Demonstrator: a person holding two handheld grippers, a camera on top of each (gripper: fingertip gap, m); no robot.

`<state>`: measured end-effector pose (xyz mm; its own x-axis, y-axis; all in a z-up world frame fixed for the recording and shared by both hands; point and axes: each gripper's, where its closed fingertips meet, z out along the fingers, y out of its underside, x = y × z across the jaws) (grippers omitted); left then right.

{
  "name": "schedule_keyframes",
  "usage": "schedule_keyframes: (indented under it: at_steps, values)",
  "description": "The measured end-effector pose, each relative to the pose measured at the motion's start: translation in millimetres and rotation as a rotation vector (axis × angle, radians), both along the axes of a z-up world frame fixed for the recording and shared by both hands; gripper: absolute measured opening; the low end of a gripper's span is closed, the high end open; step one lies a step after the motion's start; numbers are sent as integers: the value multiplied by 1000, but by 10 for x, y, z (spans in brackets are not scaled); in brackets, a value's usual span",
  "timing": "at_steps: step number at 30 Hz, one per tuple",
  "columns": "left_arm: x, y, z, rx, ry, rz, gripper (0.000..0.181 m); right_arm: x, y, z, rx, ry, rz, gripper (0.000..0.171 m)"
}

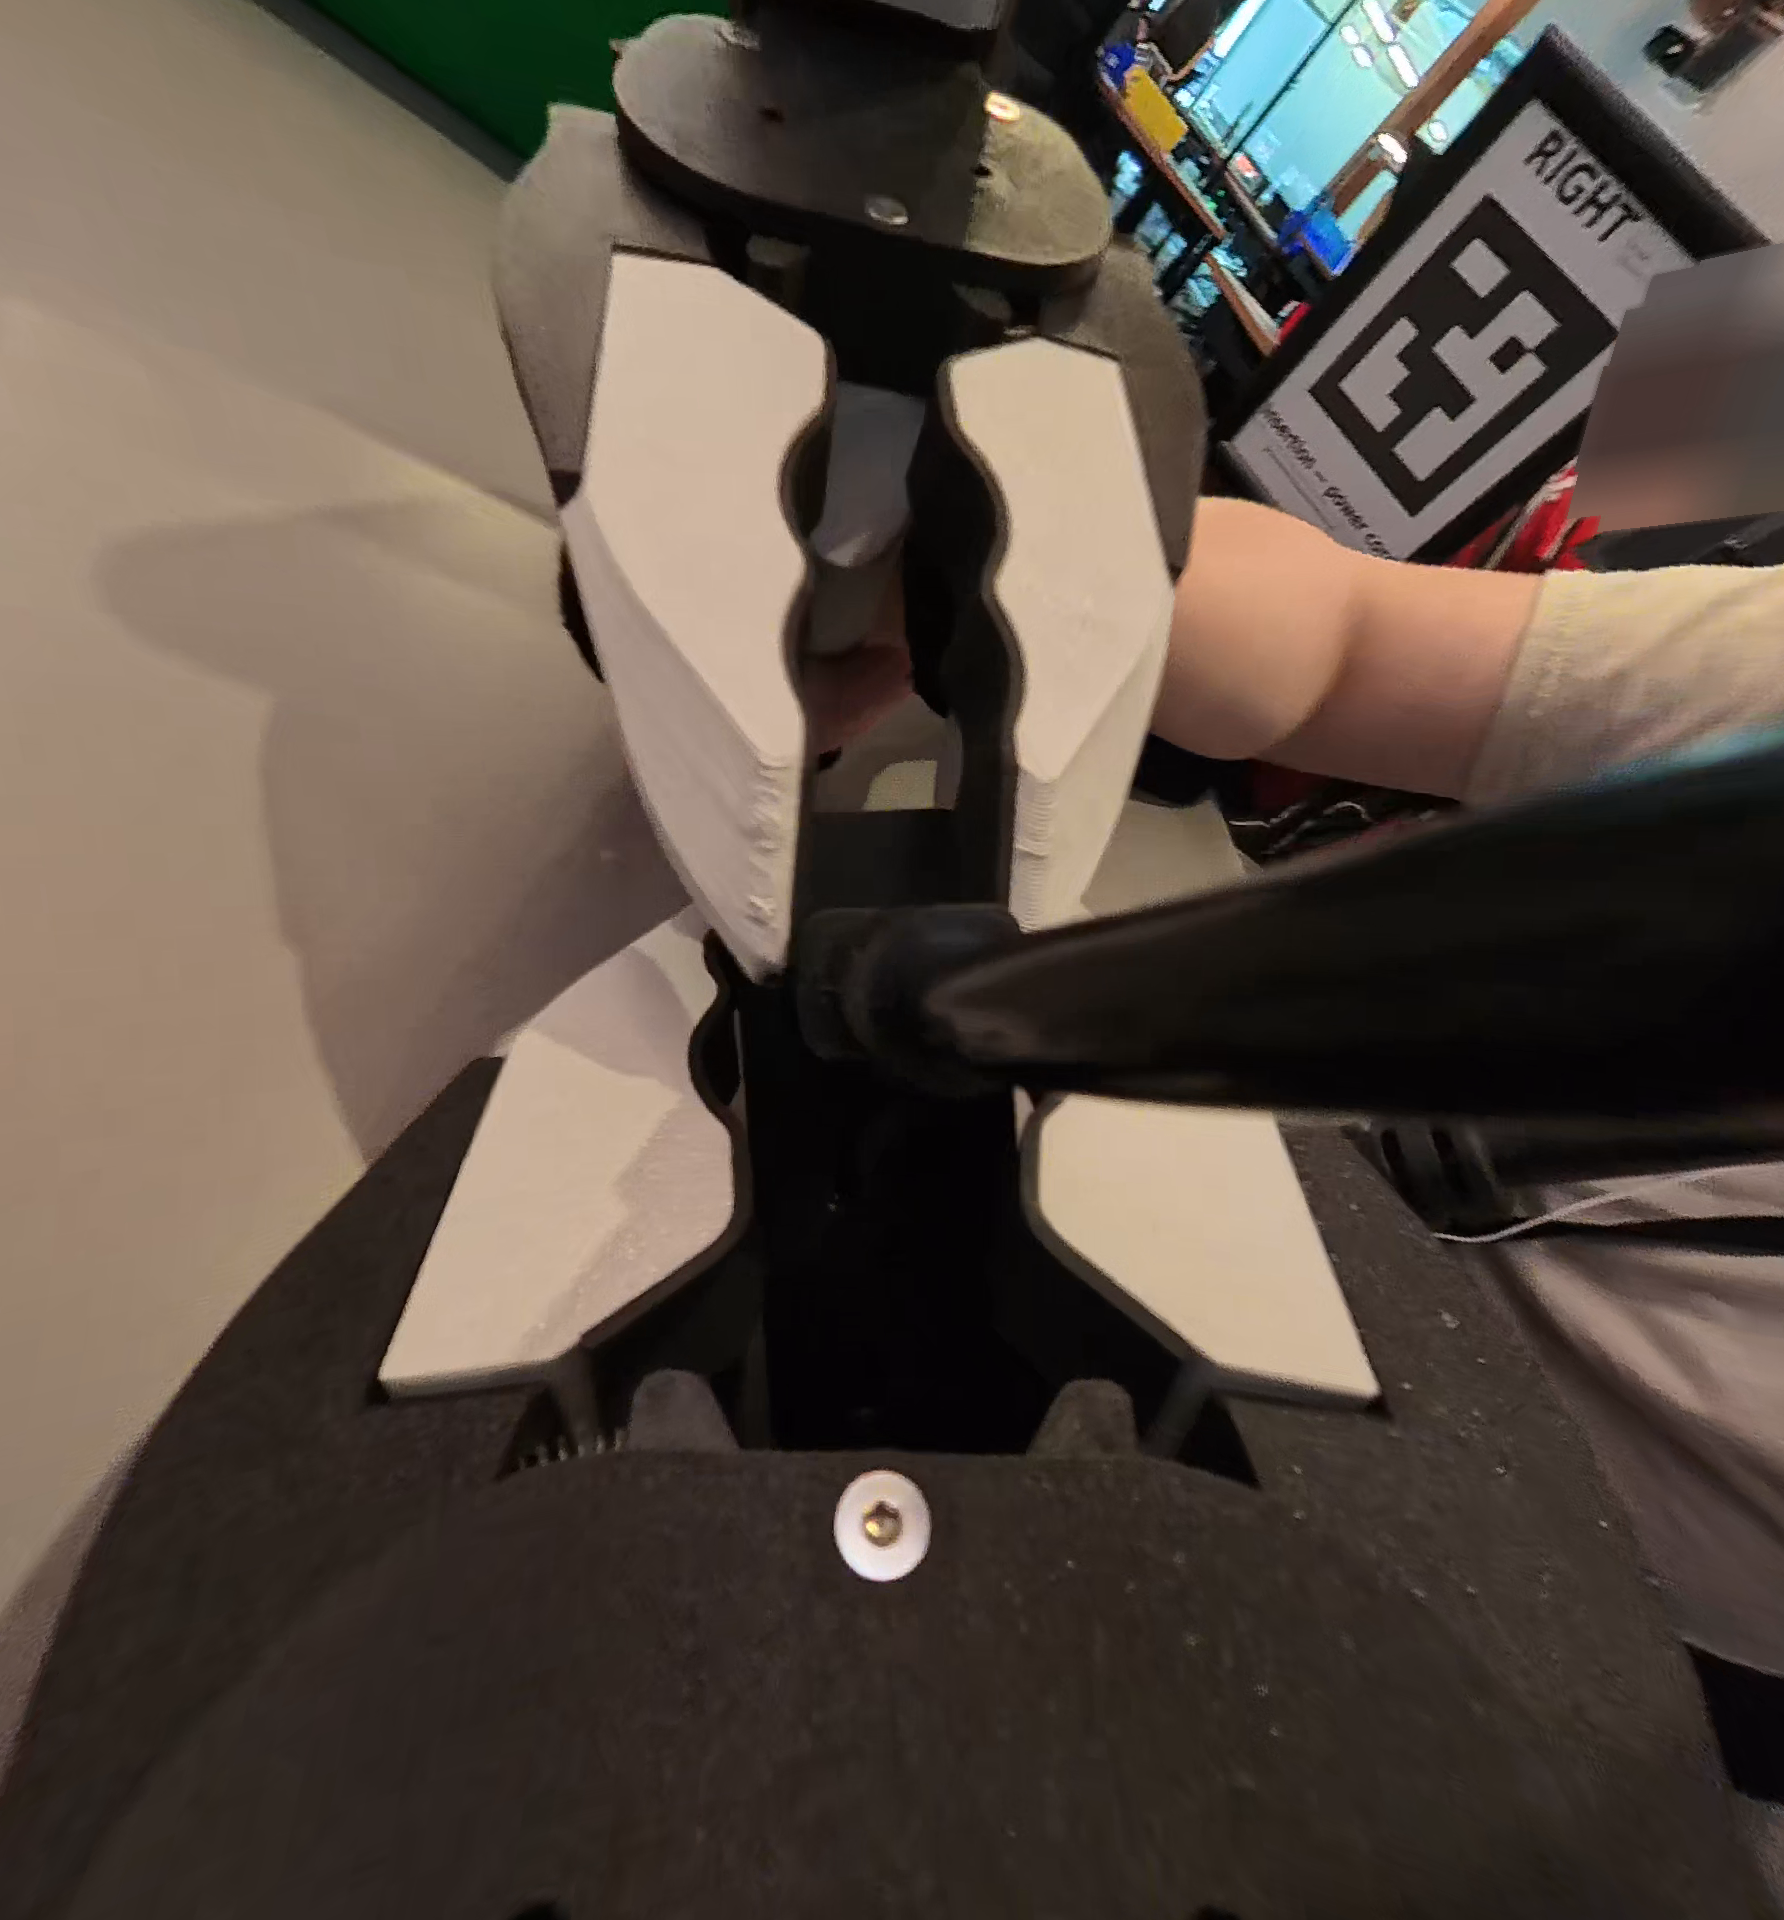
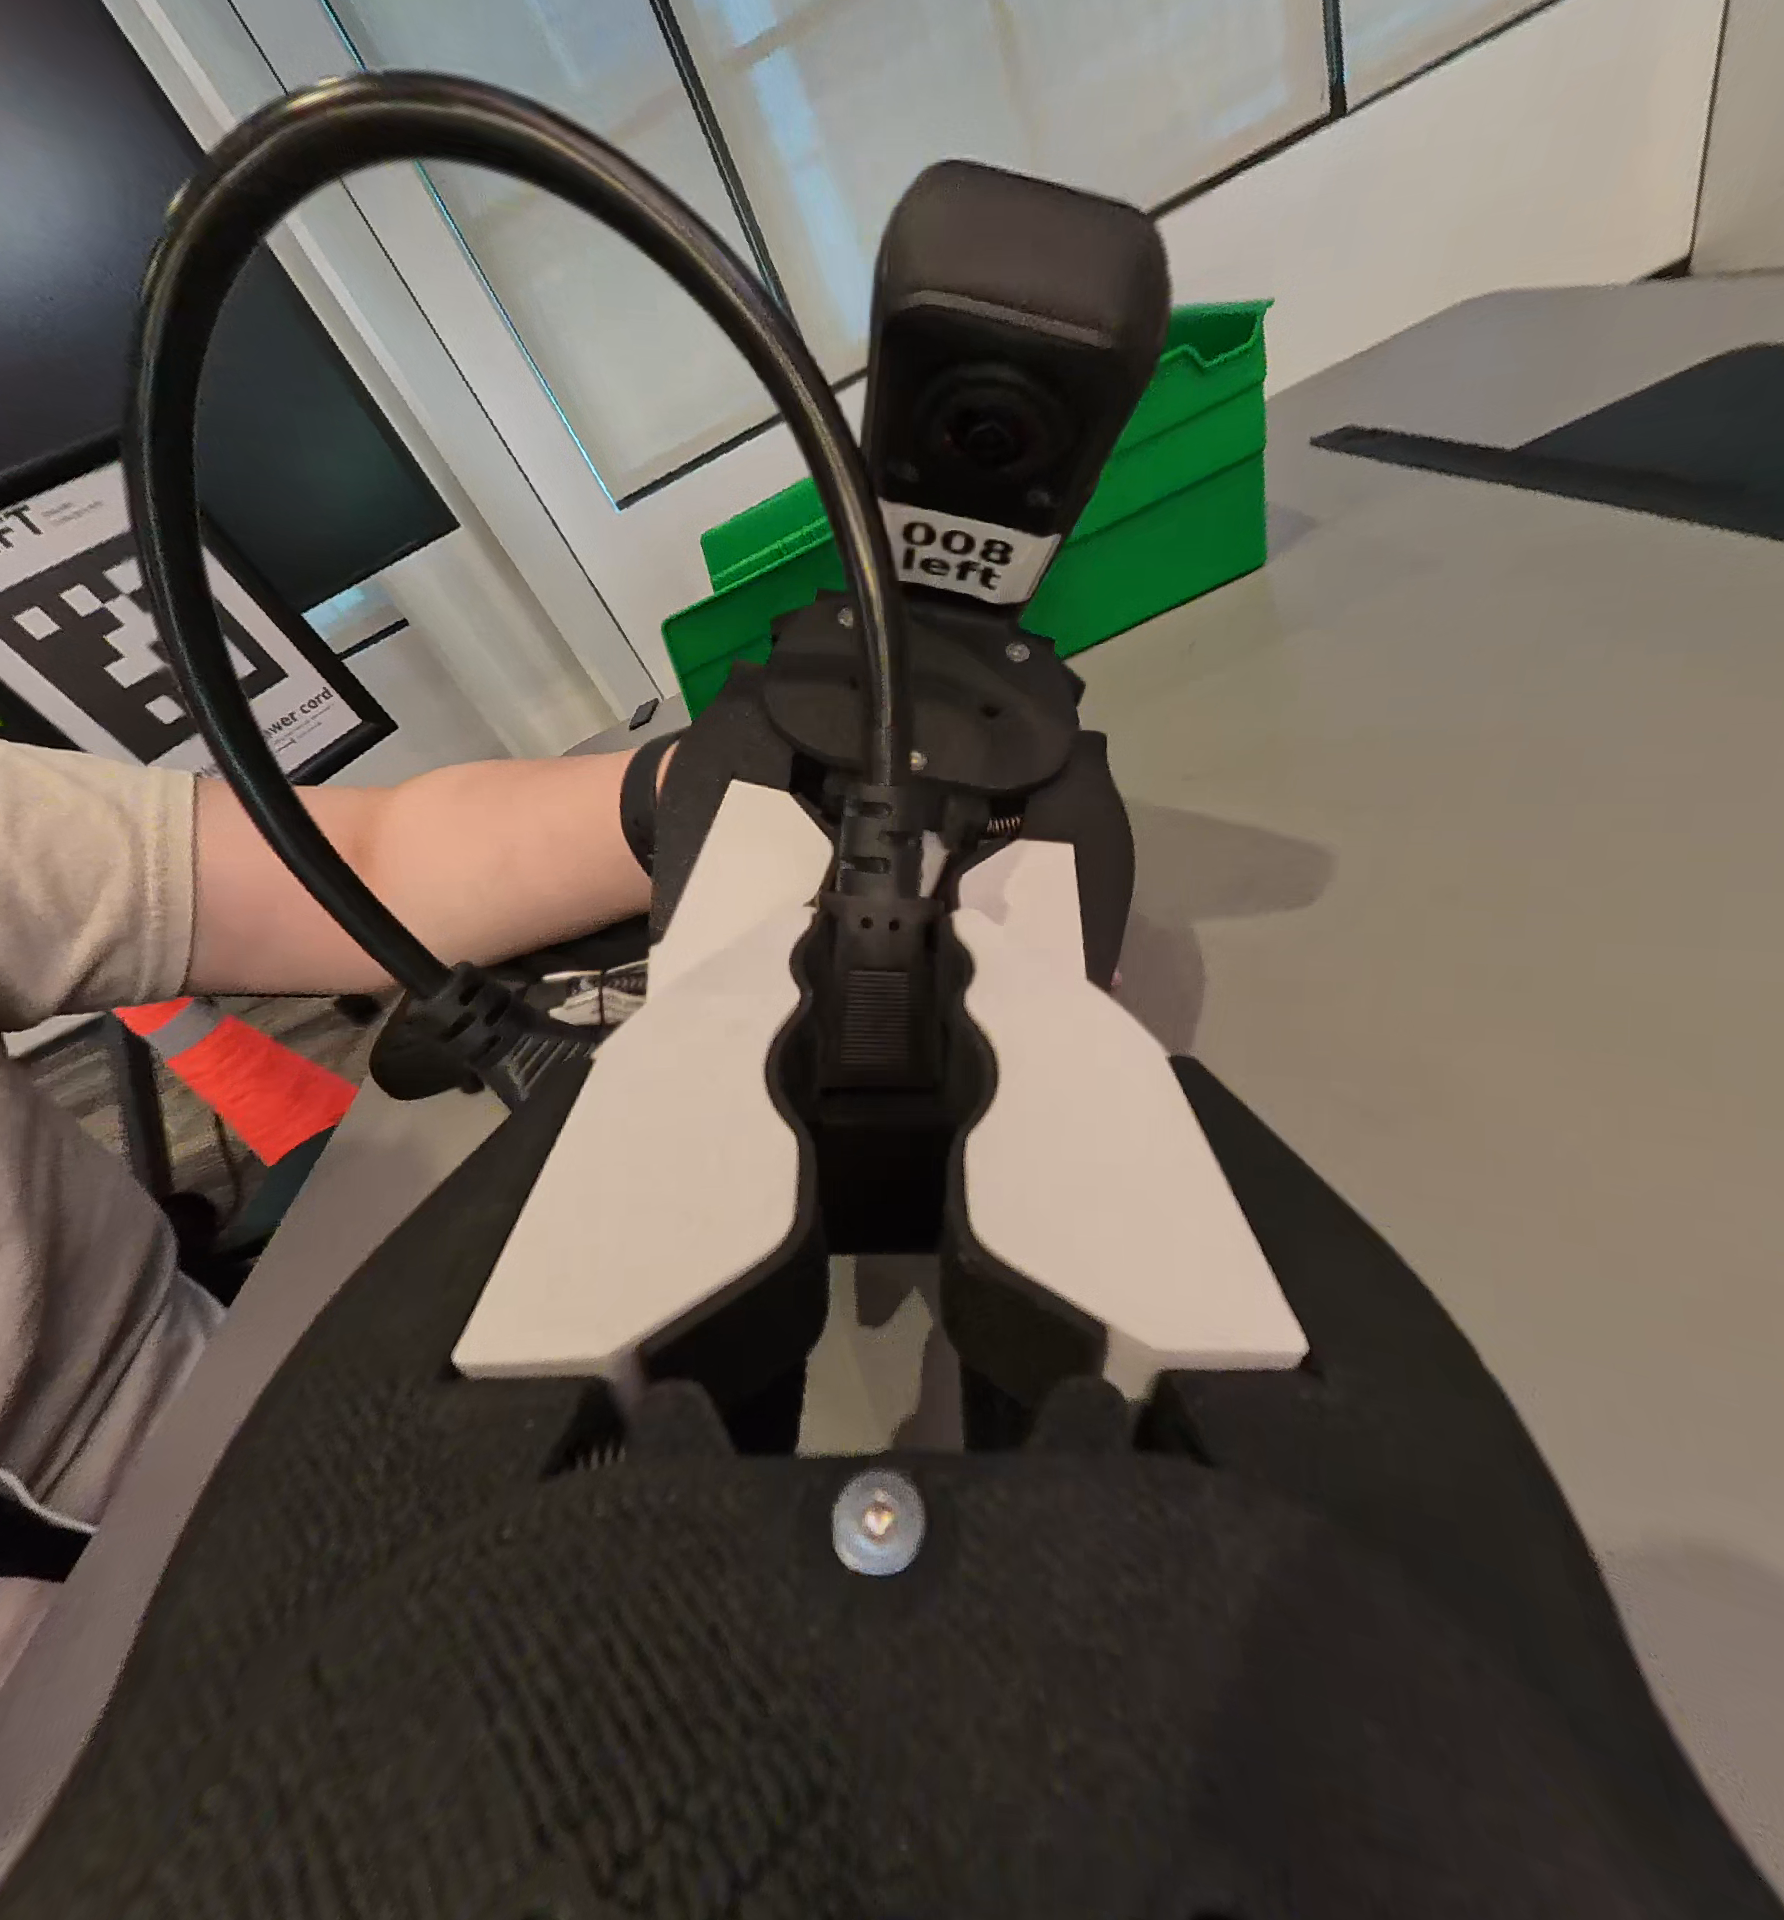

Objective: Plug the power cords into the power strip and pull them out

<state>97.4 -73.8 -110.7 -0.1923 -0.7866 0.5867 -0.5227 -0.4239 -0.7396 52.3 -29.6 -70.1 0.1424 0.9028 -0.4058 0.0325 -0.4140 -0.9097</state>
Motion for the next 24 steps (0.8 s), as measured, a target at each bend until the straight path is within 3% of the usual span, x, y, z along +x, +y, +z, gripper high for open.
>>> schedule_keyframes:
  at_steps: [1, 4, 11, 16, 24]
  values:
    - [-5, -17, 5, -1, -5, -12, 60, 5, 10, -11, -21, -2, -4, 20]
    - [-6, -17, -4, 25, -2, -10, 75, 22, 54, -36, -122, 33, -5, 17]
    - [-109, 104, -166, 131, 106, 26, 52, 25, 67, -59, -179, 62, 3, 18]
    - [-203, 237, -259, 254, 185, 78, 52, 103, 178, -83, -240, 96, -50, 18]
    - [-173, 309, -284, 240, 224, 129, 48, 163, 240, -118, -186, 45, -85, 19]
